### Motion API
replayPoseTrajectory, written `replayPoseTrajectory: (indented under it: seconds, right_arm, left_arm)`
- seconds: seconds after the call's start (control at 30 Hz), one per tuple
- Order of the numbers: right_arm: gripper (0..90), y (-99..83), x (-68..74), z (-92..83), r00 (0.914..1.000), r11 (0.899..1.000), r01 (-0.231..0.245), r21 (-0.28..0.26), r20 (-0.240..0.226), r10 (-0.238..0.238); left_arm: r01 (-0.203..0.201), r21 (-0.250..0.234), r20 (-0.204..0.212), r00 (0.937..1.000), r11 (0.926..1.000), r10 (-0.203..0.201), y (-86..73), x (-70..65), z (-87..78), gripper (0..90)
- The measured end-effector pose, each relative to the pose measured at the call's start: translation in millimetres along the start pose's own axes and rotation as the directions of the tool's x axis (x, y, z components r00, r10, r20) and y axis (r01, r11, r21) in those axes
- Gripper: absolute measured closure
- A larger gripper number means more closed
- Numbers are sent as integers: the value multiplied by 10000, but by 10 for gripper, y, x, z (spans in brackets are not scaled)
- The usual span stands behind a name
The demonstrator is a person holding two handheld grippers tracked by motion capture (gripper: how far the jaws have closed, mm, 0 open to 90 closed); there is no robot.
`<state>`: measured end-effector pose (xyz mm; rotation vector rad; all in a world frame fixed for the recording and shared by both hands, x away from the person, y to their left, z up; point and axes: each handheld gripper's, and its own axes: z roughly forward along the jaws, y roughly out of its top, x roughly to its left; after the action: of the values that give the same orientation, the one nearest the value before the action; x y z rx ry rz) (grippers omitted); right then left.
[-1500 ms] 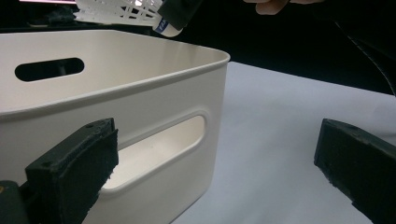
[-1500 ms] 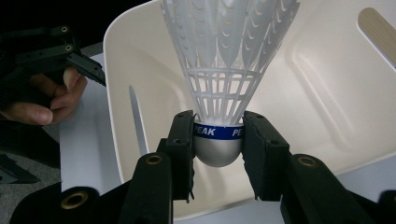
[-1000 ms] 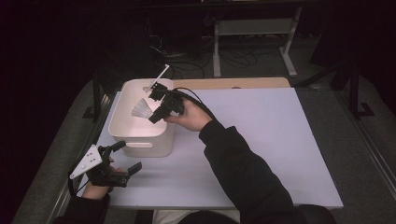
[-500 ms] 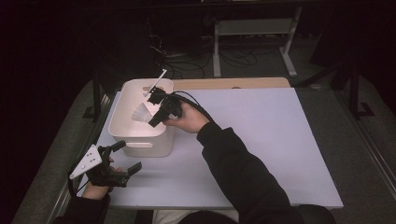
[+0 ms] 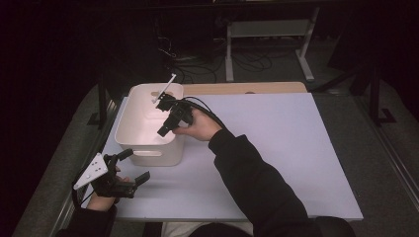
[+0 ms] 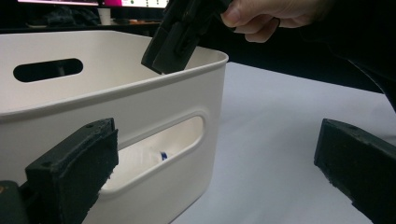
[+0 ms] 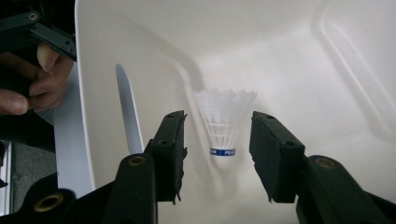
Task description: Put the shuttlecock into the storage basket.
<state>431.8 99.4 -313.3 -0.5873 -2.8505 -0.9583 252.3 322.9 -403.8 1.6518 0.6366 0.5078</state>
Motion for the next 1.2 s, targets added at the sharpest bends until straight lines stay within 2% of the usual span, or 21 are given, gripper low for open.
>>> replayPoseTrajectory:
  seconds: [0.03,0.13,0.27,0.3,0.57,0.67,0.7,0.8,0.93,1.2]
  right_arm:
    - [475,-1,1,-20,10000,10000,-26,-67,16,26]
    - [397,-4,-5,-45,9998,9999,61,-148,205,-58]
    - [358,-5,-12,-67,9996,9997,14,-247,268,-7]
    - [307,-10,-18,-108,9994,9993,-22,-384,346,36]
    - [179,-23,-10,-225,9987,9976,-57,-687,505,91]
    - [158,-27,-11,-243,9985,9974,-34,-721,536,73]
    - [132,-41,-4,-306,9972,9962,-12,-872,743,77]
    - [122,-51,-4,-350,9965,9953,5,-966,832,75]
    - [10,-80,-16,-428,9951,9932,49,-1160,984,65]
    - [0,-183,-43,-534,9949,9900,-31,-1413,990,173]
  left_arm:
    - [20,-20,8,10000,10000,-20,-1,0,2,0]
    - [23,-15,5,10000,10000,-23,-1,0,2,0]
    - [-3,-1,-4,10000,10000,3,0,0,-1,0]
    - [3,-5,-2,10000,10000,-3,-1,0,-4,0]
    - [-4,-3,0,10000,10000,4,0,-1,-3,0]
    - [-30,17,2,10000,10000,30,0,1,-3,0]
    - [-11,-3,0,10000,10000,11,-1,-2,-1,0]
    - [-24,4,-4,10000,10000,24,-1,-2,-2,0]
    - [-36,19,-6,10000,10000,36,0,-3,-3,0]
    - [-32,3,-3,10000,10000,32,1,0,0,0]
